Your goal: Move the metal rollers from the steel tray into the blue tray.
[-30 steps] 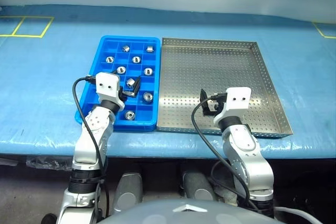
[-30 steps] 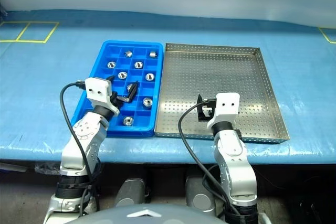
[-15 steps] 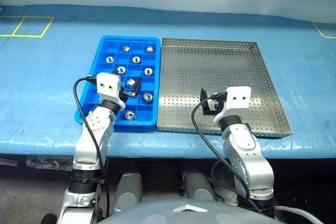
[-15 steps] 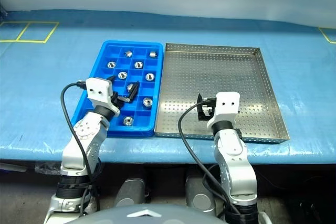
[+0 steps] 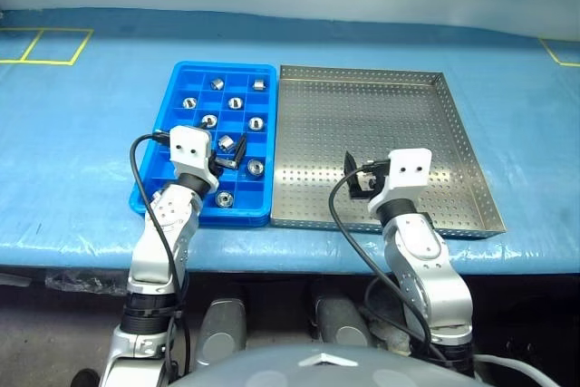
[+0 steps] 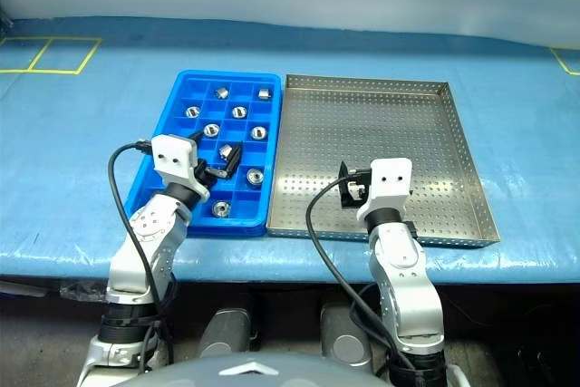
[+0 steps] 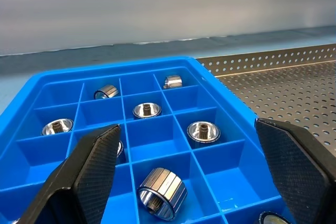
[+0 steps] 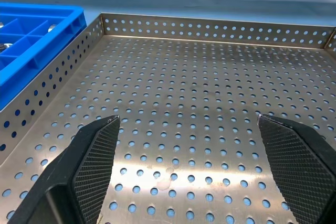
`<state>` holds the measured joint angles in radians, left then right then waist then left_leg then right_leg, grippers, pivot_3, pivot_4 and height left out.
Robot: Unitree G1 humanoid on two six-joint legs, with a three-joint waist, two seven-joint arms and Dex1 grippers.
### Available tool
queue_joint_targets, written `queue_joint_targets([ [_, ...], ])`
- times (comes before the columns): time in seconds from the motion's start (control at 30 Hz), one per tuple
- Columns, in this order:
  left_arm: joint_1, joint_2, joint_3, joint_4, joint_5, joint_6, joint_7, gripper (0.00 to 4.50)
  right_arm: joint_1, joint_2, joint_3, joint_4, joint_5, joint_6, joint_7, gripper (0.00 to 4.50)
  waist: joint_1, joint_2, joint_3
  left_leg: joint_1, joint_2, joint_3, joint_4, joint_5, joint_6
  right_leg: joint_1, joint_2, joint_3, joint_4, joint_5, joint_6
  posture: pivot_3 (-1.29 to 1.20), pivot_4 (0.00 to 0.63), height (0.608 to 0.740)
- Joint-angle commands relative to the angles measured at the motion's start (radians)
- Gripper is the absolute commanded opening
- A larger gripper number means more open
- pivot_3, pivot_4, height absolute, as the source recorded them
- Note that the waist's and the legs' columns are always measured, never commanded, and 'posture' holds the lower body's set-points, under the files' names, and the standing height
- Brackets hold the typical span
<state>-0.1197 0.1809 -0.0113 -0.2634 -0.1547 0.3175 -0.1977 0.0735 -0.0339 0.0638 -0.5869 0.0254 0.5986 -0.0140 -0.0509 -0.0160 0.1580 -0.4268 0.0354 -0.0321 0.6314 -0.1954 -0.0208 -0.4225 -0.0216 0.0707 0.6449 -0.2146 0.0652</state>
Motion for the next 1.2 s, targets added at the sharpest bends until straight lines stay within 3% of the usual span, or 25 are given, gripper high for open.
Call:
queue_joint_targets([
  [0.03,-0.002,-0.004,-0.009,-0.011,0.012,-0.023,-0.003,4.5,0.0,-0.001,0.004,-0.029,-0.003,-0.009,0.002,4.44,0.0,0.0,0.0,0.0,0.0,0.0,0.0,0.0,0.0,0.0,0.0,0.0,0.0,0.0,0.0,-0.04,0.15,0.74],
  [1.2,0.018,-0.002,-0.004,-0.033,0.01,-0.009,0.006,4.5,0.016,0.008,0.014,-0.026,-0.004,-0.006,-0.005,4.44,0.0,0.0,0.0,0.0,0.0,0.0,0.0,0.0,0.0,0.0,0.0,0.0,0.0,0.0,0.0,-0.02,0.15,0.74],
])
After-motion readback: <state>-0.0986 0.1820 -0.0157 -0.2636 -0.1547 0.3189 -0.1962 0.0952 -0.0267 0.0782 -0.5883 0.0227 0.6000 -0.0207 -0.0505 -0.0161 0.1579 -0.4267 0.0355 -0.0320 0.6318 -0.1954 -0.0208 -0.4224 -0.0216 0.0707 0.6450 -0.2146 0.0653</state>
